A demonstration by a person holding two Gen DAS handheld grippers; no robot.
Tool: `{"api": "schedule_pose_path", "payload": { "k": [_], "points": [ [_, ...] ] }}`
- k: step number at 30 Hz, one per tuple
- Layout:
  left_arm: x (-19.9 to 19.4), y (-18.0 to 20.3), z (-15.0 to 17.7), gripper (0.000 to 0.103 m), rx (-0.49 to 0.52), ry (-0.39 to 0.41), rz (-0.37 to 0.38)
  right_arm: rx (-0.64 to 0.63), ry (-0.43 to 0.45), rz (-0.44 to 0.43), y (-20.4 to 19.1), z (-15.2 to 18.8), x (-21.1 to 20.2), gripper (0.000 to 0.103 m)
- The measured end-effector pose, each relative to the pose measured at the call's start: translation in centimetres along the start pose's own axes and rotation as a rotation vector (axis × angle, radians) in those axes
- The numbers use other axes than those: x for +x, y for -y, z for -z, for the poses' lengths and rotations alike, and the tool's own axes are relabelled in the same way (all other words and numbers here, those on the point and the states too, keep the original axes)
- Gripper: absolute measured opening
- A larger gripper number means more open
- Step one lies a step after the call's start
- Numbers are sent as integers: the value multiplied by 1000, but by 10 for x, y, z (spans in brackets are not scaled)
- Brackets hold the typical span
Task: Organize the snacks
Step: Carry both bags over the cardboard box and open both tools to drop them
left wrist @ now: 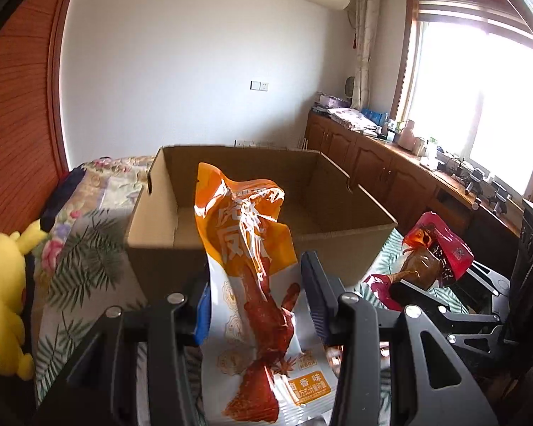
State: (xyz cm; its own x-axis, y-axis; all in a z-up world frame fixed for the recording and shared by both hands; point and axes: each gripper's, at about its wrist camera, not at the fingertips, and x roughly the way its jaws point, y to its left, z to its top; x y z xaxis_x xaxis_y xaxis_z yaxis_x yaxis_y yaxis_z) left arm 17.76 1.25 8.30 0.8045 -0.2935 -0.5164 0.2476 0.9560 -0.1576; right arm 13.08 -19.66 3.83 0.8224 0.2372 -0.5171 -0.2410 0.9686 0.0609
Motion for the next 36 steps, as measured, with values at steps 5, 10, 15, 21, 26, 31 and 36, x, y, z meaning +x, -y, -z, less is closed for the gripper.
{"api": "schedule_pose_path", "payload": {
  "k": [5, 10, 15, 21, 26, 31, 36],
  "points": [
    [26, -7, -24, 43, 18, 7, -2, -17, 28, -2, 8, -25, 19, 57],
    [50, -15, -40, 43, 26, 8, -4, -34, 49, -2, 16, -49, 43, 57],
    [78, -25, -51, 43, 23, 0, -2, -41, 51, -4, 21, -62, 65, 58],
    [110, -37, -58, 44, 18, -39, -19, -46, 21, -11, 23, -69, 92, 58],
    [123, -41, -55, 45, 9, -59, -36, -60, -30, -17, 21, -68, 111, 58],
    [129, -33, -53, 50, 32, -74, -60, -65, -63, -21, 17, -67, 117, 58],
    [127, -33, -51, 55, 27, -66, -79, -71, -60, -7, 13, -66, 117, 65]
  ]
}}
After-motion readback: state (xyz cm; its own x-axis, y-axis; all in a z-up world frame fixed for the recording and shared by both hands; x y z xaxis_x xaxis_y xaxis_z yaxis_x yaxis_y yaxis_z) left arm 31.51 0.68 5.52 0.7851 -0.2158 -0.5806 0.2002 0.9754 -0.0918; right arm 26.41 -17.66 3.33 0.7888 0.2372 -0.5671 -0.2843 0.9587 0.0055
